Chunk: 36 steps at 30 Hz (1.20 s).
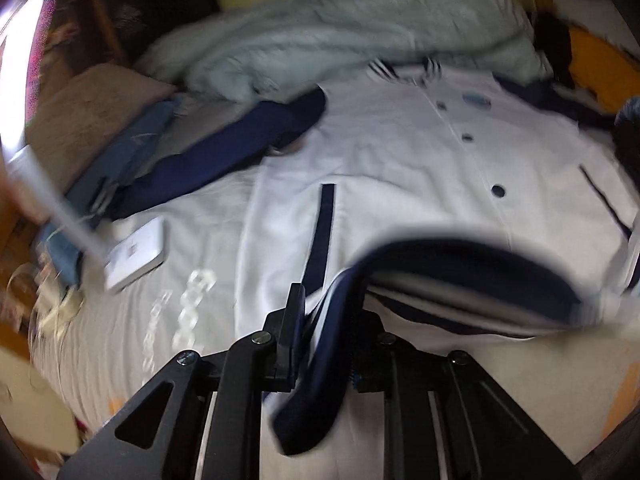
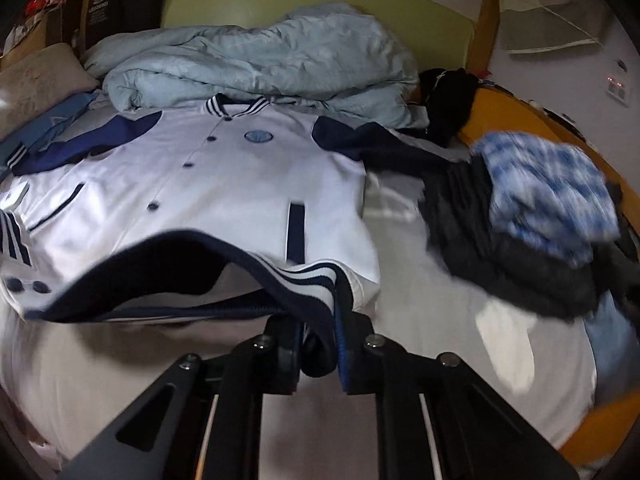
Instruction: Fold large clothes
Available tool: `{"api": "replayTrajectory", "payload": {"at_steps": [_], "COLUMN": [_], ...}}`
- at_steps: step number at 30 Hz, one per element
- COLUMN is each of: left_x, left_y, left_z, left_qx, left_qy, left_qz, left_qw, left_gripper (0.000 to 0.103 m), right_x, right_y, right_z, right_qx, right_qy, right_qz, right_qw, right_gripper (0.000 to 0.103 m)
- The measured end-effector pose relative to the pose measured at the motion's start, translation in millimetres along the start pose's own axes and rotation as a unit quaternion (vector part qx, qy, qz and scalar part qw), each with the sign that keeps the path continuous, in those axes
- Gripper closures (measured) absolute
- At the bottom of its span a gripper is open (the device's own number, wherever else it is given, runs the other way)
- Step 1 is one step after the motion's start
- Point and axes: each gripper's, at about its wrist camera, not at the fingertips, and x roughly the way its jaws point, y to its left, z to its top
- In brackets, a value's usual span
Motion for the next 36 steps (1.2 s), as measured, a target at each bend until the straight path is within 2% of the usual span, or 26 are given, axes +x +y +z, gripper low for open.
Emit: {"api": "replayTrajectory", "payload": {"at_steps": [2, 4, 6, 8, 10, 11, 12, 13, 14, 15, 18, 19, 22, 24, 26, 28, 29, 32, 34, 35, 36], "left_x": [33.0, 56.4, 71.1, 79.6, 77.3, 75.2, 74.2, 71.5, 66.2, 60.9, 45.0, 39.8, 25.4, 21.1, 29.7, 49.2, 59.5, 76.3, 76.0, 74.7, 74.1], "left_y": [4.5, 7.7, 7.3, 3.5, -1.2, -3.4, -2.8, -0.7, 2.4, 7.6, 21.0, 25.6, 37.7, 43.3, 55.3, 67.1, 71.2, 73.7, 71.7, 70.3, 70.2], "left_z": [17.0, 24.7, 25.0, 28.7, 31.4, 32.7, 33.6, 34.4, 34.8, 35.2, 38.4, 37.6, 29.0, 18.9, 8.4, -1.1, -4.7, -10.8, -9.9, -7.2, -3.9], "left_qx": [-0.007, -0.017, -0.014, -0.012, 0.000, 0.007, 0.007, 0.002, -0.010, -0.019, -0.041, -0.050, -0.061, -0.062, -0.092, -0.136, -0.150, -0.147, -0.133, -0.127, -0.126], "left_qy": [0.033, 0.041, 0.040, 0.038, 0.013, 0.000, -0.008, -0.018, -0.031, -0.042, -0.063, -0.065, -0.056, -0.042, -0.024, 0.013, 0.029, 0.049, 0.031, 0.016, -0.003], "left_qz": [-0.010, -0.024, -0.035, -0.034, -0.031, -0.032, -0.032, -0.037, -0.044, -0.052, -0.079, -0.081, -0.073, -0.055, -0.043, -0.046, -0.056, -0.071, -0.048, -0.031, -0.019], "left_qw": [0.9994, 0.9987, 0.9985, 0.9986, 0.9994, 0.9995, 0.9994, 0.9992, 0.9985, 0.9975, 0.9940, 0.9934, 0.9939, 0.9957, 0.9945, 0.9896, 0.9867, 0.9854, 0.9895, 0.9913, 0.9919], "left_gripper": [0.086, 0.086, 0.085, 0.085, 0.083, 0.079, 0.054, 0.023, 0.011, 0.005, 0.005, 0.005, 0.005, 0.004, 0.000, 0.000, 0.000, 0.002, 0.015, 0.018, 0.027], "right_x": [33.2, 61.2, 83.5, 104.2, 107.9, 108.0, 106.5, 103.3, 100.2, 97.4, 81.1, 74.0, 63.3, 60.2, 64.8, 78.6, 83.8, 86.0, 88.9, 93.8, 100.5], "right_y": [-5.5, -9.9, -13.0, -18.2, -22.3, -23.1, -23.5, -25.6, -27.7, -30.8, -43.5, -50.8, -61.5, -62.0, -57.3, -47.8, -44.0, -34.5, -28.4, -26.4, -25.7], "right_z": [17.9, 23.6, 23.8, 21.8, 22.2, 23.4, 24.0, 24.6, 25.0, 26.0, 27.3, 27.4, 27.4, 24.7, 20.7, 16.1, 14.4, 15.7, 19.7, 21.1, 21.9], "right_qx": [0.016, 0.028, 0.032, 0.053, 0.070, 0.068, 0.067, 0.071, 0.077, 0.083, 0.111, 0.128, 0.140, 0.126, 0.102, 0.071, 0.065, 0.043, 0.026, 0.024, 0.027], "right_qy": [0.022, 0.031, 0.028, 0.051, 0.054, 0.051, 0.049, 0.044, 0.040, 0.036, 0.014, 0.007, -0.003, -0.001, 0.007, 0.035, 0.039, 0.023, 0.015, 0.020, 0.029], "right_qz": [0.004, 0.005, 0.005, 0.021, 0.033, 0.036, 0.037, 0.041, 0.045, 0.050, 0.060, 0.066, 0.072, 0.071, 0.079, 0.072, 0.073, 0.094, 0.096, 0.095, 0.091], "right_qw": [1.000, 0.999, 0.999, 0.997, 0.996, 0.996, 0.996, 0.996, 0.995, 0.995, 0.992, 0.990, 0.988, 0.989, 0.992, 0.994, 0.994, 0.994, 0.995, 0.995, 0.995], "right_gripper": [0.091, 0.091, 0.092, 0.092, 0.092, 0.092, 0.091, 0.090, 0.085, 0.077, 0.043, 0.038, 0.037, 0.036, 0.036, 0.043, 0.055, 0.057, 0.057, 0.058, 0.064]}}
